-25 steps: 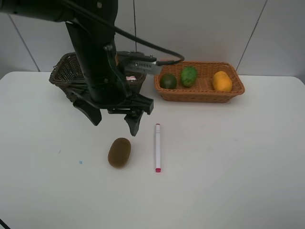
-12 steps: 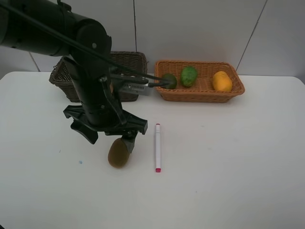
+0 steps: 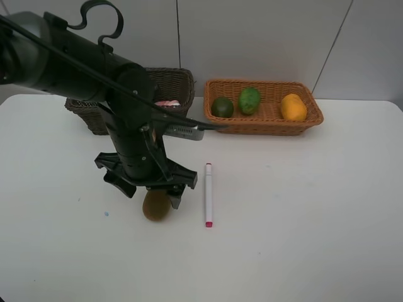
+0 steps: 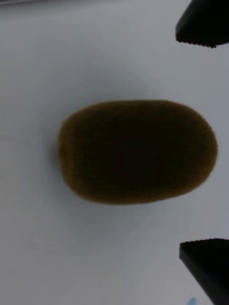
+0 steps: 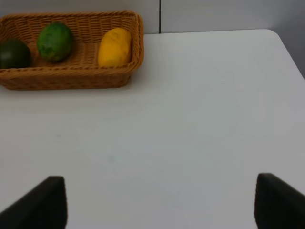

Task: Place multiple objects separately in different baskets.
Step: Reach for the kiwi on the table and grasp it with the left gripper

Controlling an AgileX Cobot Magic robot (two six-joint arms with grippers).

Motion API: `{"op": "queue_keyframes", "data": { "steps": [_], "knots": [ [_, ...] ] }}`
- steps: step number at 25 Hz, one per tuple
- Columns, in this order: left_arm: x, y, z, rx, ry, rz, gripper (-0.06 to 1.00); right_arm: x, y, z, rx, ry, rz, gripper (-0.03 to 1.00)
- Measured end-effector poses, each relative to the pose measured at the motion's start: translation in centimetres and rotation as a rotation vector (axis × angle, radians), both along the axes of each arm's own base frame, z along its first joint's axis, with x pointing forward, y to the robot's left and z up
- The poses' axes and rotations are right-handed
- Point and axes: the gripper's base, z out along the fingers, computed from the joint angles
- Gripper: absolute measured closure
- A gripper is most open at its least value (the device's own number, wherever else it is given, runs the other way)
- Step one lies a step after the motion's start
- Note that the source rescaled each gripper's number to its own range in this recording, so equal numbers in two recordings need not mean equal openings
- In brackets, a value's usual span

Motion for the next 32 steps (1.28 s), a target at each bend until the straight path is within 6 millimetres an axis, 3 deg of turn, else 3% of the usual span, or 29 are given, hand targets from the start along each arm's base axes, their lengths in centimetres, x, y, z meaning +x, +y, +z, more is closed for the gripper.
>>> {"op": "queue_keyframes", "data": {
  "steps": [17, 29, 32],
  "knots": [
    [1.0, 0.4, -2.9, 0.034, 0.023, 0.006, -0.06, 0.0, 0.0, 0.0, 0.000, 0.000, 0.000, -0.01],
    [1.1, 0.3, -3.1, 0.026, 0.012, 0.000, -0.06, 0.0, 0.0, 0.0, 0.000, 0.000, 0.000, -0.01],
    [1.1, 0.3, -3.1, 0.026, 0.012, 0.000, -0.01, 0.0, 0.0, 0.0, 0.000, 0.000, 0.000, -0.01]
  ]
}}
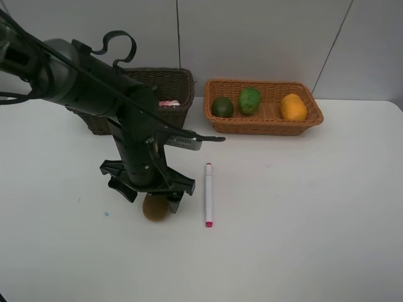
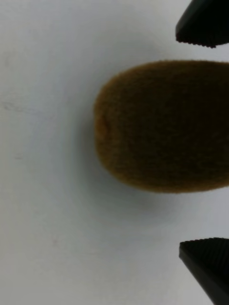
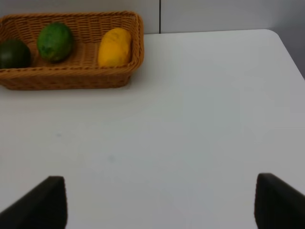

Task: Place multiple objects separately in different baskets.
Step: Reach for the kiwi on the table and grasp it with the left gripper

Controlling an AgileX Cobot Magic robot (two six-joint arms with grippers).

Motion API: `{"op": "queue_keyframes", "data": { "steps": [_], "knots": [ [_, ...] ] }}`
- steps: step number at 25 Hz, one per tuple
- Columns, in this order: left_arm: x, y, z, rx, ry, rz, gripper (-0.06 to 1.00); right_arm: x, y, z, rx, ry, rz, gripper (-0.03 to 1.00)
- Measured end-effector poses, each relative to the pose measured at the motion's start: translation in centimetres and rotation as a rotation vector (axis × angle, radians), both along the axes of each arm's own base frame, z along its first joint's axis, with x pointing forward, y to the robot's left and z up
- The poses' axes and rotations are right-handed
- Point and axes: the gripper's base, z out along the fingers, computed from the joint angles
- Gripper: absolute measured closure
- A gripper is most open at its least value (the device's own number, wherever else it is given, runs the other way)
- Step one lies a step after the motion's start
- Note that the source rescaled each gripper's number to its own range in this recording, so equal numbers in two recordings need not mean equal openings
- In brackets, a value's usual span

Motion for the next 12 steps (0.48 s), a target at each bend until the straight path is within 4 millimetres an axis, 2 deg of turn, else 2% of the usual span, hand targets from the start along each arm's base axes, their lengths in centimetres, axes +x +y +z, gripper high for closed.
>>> {"op": "queue_keyframes", "data": {
  "steps": [2, 4, 12],
  "knots": [
    [-0.02, -0.02, 0.00, -0.002, 0.002, 0.003, 0.16, 0.00, 0.00, 0.00, 0.000, 0.000, 0.000, -0.01],
    [-0.04, -0.04, 0.00, -0.005, 0.005, 0.007, 0.41, 0.00, 0.00, 0.00, 0.000, 0.000, 0.000, -0.01],
    [-0.11, -0.01, -0.01, -0.002, 0.013, 0.010, 0.39, 0.00, 0.00, 0.00, 0.000, 0.000, 0.000, -0.01]
  ]
}}
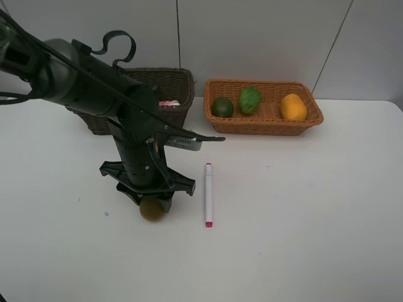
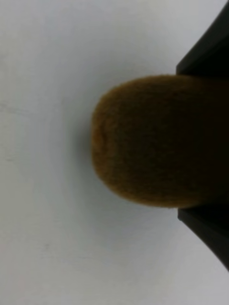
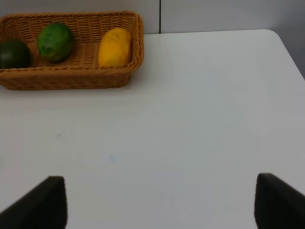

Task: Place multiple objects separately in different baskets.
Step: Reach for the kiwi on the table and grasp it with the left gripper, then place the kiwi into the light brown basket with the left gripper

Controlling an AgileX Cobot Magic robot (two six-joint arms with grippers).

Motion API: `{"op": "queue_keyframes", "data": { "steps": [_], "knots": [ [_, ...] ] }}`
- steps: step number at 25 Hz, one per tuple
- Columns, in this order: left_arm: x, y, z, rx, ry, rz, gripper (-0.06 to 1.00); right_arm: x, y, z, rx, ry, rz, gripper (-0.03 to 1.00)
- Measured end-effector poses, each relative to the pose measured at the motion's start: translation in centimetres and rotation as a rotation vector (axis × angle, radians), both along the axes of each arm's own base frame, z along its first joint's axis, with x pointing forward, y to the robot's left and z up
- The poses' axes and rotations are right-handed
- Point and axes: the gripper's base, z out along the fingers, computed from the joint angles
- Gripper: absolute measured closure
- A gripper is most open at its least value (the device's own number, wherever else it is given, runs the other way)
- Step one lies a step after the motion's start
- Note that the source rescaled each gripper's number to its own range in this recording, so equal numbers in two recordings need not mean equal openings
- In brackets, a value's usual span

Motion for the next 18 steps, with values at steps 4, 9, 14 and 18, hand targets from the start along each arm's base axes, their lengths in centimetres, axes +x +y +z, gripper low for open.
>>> {"op": "queue_keyframes", "data": {
  "steps": [4, 9, 14, 18],
  "knots": [
    [0.0, 0.0, 0.0, 0.000, 0.000, 0.000, 0.39, 0.0, 0.0, 0.0, 0.000, 0.000, 0.000, -0.01],
    [0.0, 0.0, 0.2, -0.002, -0.003, -0.005, 0.39, 0.0, 0.0, 0.0, 0.000, 0.000, 0.000, -0.01],
    [-0.1, 0.2, 2.6, -0.010, -0.027, -0.018, 0.39, 0.0, 0.0, 0.0, 0.000, 0.000, 0.000, -0.01],
    [-0.1, 0.2, 5.8, -0.032, -0.062, -0.025, 0.39, 0.0, 0.0, 0.0, 0.000, 0.000, 0.000, -0.01]
  ]
}}
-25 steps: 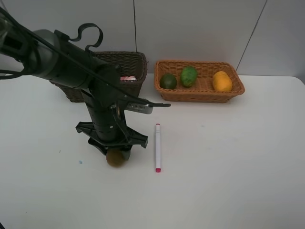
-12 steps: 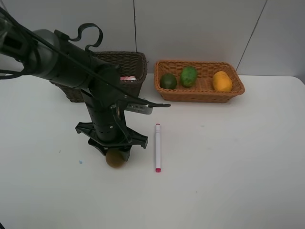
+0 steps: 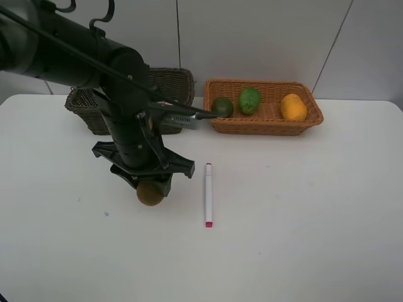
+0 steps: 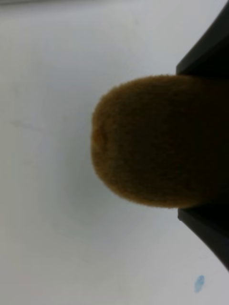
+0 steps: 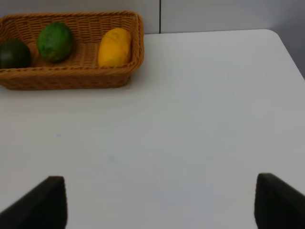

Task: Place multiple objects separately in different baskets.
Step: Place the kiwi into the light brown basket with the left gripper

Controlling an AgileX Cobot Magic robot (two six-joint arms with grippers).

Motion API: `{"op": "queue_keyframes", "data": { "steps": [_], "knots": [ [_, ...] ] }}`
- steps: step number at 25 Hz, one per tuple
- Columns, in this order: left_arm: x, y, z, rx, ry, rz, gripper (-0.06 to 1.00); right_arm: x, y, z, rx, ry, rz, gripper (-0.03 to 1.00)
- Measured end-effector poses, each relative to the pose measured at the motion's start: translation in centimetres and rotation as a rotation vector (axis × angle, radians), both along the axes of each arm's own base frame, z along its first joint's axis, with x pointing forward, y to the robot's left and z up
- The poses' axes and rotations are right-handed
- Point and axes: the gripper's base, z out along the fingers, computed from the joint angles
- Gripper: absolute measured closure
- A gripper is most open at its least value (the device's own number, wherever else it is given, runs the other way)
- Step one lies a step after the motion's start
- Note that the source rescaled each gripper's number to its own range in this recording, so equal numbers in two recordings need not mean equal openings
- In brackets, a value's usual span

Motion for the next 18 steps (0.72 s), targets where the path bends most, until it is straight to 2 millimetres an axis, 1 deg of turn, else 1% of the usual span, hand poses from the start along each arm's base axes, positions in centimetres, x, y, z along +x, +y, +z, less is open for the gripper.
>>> {"op": "queue_keyframes", "data": {
  "steps": [8, 14, 18],
  "knots": [
    [0.5, -0.3, 6.9, -0.032, -0.064, -0.023, 0.39, 0.0, 0.0, 0.0, 0.000, 0.000, 0.000, -0.01],
    [1.8, -1.3, 12.3, -0.113, -0.189, -0.058, 0.39, 0.0, 0.0, 0.0, 0.000, 0.000, 0.000, -0.01],
    [2.6, -1.9, 15.0, -0.163, -0.293, -0.108, 0.39, 0.0, 0.0, 0.0, 0.000, 0.000, 0.000, -0.01]
  ]
}}
